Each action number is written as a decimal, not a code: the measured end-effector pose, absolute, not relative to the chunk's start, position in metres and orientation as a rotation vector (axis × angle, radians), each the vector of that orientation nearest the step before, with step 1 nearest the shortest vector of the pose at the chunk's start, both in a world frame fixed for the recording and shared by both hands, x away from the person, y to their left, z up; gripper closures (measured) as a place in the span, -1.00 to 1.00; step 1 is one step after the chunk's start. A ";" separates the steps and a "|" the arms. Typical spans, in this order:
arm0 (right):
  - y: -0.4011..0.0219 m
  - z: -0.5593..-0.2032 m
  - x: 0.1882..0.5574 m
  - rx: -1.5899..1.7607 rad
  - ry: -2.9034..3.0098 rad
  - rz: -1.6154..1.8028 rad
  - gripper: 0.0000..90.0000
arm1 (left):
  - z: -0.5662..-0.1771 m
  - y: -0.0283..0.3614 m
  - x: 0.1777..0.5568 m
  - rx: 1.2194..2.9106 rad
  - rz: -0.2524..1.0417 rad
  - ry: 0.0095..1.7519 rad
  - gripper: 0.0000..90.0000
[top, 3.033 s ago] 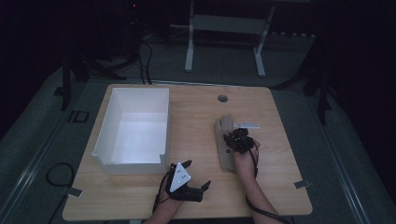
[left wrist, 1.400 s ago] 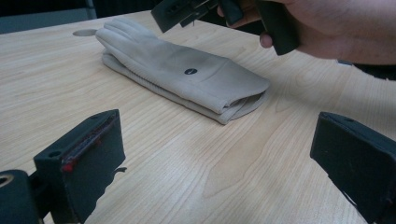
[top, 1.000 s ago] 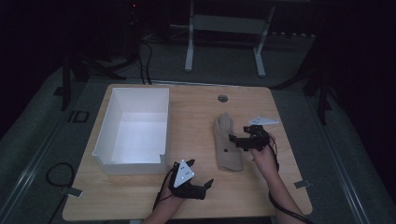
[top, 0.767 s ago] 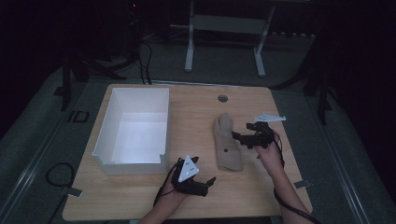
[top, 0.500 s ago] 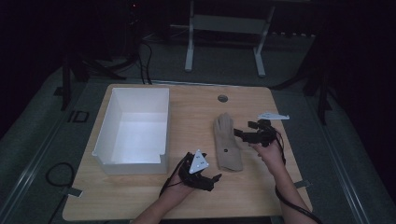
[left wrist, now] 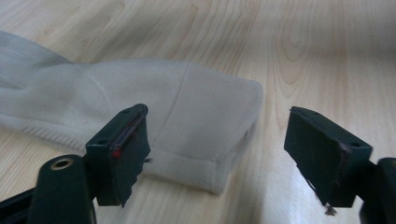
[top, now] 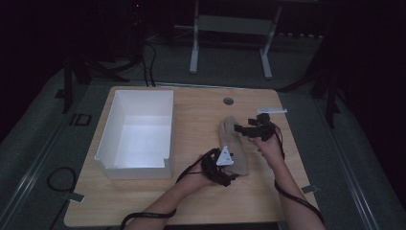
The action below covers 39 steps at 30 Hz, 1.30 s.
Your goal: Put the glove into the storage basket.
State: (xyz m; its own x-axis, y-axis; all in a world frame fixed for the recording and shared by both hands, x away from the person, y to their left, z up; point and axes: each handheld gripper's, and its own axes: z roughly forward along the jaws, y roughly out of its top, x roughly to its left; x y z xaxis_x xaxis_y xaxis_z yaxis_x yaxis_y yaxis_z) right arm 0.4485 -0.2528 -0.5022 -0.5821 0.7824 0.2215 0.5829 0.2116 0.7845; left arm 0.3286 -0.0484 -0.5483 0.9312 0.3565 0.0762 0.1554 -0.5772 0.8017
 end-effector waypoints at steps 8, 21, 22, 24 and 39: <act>-0.232 -0.526 0.468 1.368 2.324 1.222 -0.65 | -0.560 -0.053 0.344 2.239 0.243 0.385 -0.44; -0.235 -0.556 0.480 1.522 2.386 1.190 -0.20 | -0.564 -0.051 0.351 2.277 0.217 0.391 -0.37; -0.234 -0.557 0.479 1.513 2.397 1.199 -0.12 | -0.564 -0.050 0.351 2.282 0.220 0.386 -0.37; -0.232 -0.557 0.478 1.493 2.416 1.204 0.05 | -0.565 -0.049 0.350 2.291 0.223 0.382 -0.37; -0.218 -0.549 0.461 1.306 2.384 1.113 0.52 | -0.567 -0.052 0.346 2.337 0.309 0.344 -0.27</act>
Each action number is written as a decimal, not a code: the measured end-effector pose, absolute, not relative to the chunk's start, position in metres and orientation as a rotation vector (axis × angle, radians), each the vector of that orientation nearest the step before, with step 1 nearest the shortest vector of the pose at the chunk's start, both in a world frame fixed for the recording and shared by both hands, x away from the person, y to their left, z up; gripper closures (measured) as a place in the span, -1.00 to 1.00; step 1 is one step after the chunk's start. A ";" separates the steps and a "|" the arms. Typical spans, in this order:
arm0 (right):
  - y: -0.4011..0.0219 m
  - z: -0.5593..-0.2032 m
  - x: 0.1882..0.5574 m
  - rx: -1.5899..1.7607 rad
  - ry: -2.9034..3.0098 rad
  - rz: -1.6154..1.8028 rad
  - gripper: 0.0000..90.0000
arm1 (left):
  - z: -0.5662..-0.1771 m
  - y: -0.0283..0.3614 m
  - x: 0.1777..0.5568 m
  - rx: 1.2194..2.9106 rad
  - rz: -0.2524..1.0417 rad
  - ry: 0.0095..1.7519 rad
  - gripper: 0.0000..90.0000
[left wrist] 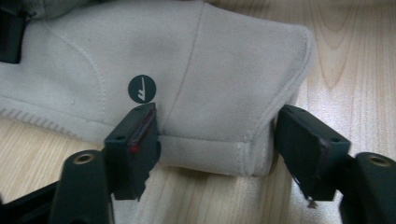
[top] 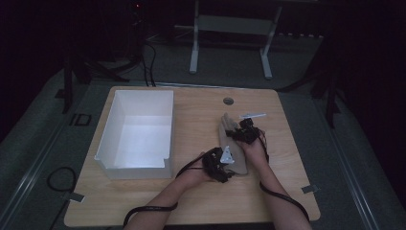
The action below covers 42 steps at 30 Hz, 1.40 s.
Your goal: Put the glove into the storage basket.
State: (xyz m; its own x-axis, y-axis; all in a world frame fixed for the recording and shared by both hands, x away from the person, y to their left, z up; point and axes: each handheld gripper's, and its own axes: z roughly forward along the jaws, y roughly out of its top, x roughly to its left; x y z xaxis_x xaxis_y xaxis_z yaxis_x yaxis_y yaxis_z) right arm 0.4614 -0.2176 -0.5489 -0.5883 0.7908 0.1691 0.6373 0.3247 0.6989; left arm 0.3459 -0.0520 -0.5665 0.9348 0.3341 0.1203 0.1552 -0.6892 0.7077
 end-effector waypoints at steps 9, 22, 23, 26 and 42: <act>-0.215 -0.548 0.461 1.322 2.383 1.110 0.52 | -0.562 -0.052 0.347 2.363 0.409 0.364 0.53; -0.215 -0.529 0.457 1.345 2.345 1.191 0.53 | -0.545 -0.052 0.350 2.397 0.409 0.408 0.70; -0.215 -0.527 0.457 1.344 2.346 1.207 0.53 | -0.539 -0.051 0.349 2.391 0.413 0.411 0.71; -0.215 -0.520 0.456 1.343 2.332 1.233 0.53 | -0.531 -0.048 0.348 2.382 0.408 0.417 0.71; -0.217 -0.492 0.444 1.346 2.272 1.440 0.53 | -0.501 -0.030 0.338 2.275 0.380 0.403 0.66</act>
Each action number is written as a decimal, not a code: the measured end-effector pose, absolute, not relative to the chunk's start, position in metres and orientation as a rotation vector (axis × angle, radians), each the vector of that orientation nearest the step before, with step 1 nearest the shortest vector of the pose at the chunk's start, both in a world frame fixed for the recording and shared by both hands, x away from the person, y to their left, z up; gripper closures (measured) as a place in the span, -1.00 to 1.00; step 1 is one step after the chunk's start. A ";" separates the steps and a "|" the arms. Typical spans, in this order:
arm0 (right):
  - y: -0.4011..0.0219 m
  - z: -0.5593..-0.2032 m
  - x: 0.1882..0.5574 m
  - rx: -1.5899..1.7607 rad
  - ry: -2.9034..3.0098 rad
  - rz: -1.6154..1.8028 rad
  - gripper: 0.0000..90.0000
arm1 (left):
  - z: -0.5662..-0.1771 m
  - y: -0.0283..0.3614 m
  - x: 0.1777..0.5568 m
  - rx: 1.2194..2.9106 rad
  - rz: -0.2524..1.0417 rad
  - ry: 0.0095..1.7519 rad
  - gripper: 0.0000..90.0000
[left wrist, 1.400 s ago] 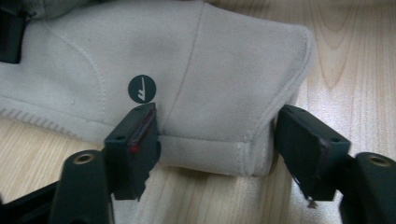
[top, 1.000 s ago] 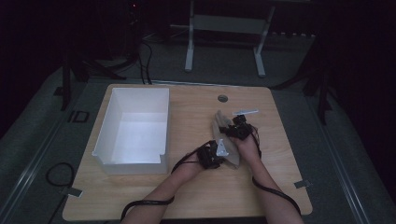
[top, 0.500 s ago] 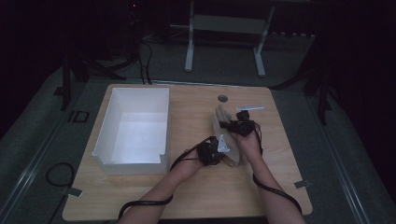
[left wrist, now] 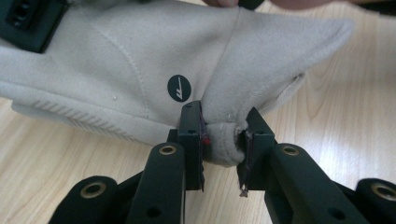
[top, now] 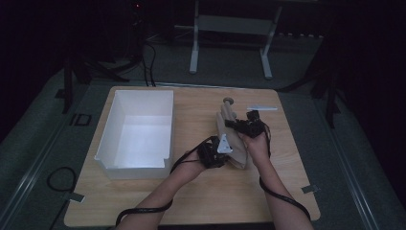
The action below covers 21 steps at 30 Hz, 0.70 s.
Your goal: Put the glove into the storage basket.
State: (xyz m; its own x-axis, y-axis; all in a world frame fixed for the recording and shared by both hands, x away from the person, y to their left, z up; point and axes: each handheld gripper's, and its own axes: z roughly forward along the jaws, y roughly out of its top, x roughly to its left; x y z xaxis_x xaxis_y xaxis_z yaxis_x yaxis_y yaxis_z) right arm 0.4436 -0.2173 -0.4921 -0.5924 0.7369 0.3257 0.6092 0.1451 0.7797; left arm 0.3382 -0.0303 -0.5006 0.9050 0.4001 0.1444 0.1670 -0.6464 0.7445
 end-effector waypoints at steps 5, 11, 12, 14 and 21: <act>-0.222 -0.485 0.443 1.358 2.244 1.486 0.53 | -0.492 -0.027 0.336 2.216 0.371 0.412 0.64; -0.224 -0.470 0.443 1.349 2.220 1.549 0.53 | -0.479 -0.022 0.335 2.201 0.384 0.406 0.64; -0.223 -0.467 0.442 1.344 2.218 1.558 0.53 | -0.473 -0.020 0.334 2.198 0.385 0.418 0.64; -0.220 -0.461 0.441 1.327 2.220 1.549 0.53 | -0.466 -0.018 0.332 2.198 0.391 0.421 0.64; -0.207 -0.442 0.439 1.268 2.241 1.532 0.53 | -0.448 -0.013 0.323 2.257 0.486 0.402 0.65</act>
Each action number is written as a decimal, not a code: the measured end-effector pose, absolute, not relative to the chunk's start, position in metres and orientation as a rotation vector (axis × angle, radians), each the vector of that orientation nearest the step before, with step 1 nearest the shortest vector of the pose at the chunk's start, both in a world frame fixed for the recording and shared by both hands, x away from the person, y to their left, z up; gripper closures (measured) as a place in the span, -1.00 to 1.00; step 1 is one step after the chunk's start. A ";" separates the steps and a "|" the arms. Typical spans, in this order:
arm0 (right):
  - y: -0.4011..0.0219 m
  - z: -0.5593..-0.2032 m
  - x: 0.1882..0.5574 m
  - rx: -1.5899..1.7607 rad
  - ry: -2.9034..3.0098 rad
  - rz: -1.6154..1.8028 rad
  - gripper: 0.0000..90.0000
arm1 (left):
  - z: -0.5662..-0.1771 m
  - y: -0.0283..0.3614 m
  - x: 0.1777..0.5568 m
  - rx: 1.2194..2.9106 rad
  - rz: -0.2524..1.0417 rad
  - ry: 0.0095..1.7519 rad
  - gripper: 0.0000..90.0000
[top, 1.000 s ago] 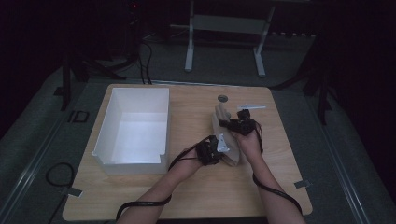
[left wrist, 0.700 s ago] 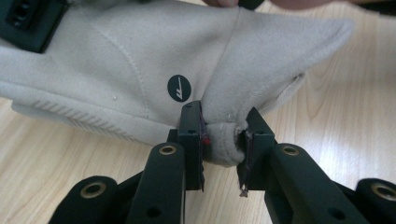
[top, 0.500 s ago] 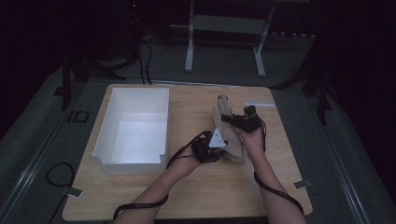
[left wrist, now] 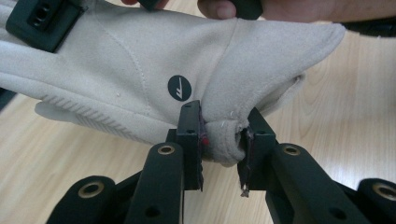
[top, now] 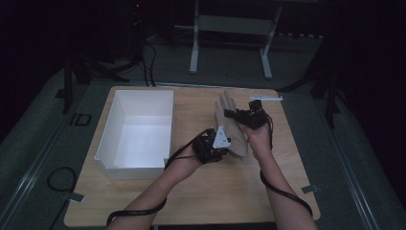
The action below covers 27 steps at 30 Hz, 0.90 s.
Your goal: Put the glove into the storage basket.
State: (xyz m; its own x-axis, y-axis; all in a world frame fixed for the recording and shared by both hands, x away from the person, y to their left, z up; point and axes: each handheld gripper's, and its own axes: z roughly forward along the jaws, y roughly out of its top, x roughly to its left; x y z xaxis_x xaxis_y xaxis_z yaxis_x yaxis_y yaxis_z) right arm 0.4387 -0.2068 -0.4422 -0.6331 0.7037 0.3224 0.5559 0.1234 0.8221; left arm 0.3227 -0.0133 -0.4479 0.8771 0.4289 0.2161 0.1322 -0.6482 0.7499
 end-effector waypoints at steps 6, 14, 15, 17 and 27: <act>-0.189 -0.423 0.438 1.221 2.258 1.543 0.53 | -0.428 0.003 0.320 2.286 0.513 0.410 0.66; -0.160 -0.405 0.440 1.176 2.289 1.559 0.53 | -0.412 0.028 0.317 2.294 0.526 0.443 0.66; -0.157 -0.404 0.440 1.172 2.291 1.560 0.53 | -0.410 0.031 0.317 2.297 0.533 0.444 0.66; -0.150 -0.401 0.441 1.166 2.296 1.569 0.53 | -0.408 0.036 0.316 2.293 0.534 0.453 0.66; -0.118 -0.393 0.446 1.149 2.326 1.604 0.53 | -0.397 0.067 0.313 2.289 0.543 0.498 0.66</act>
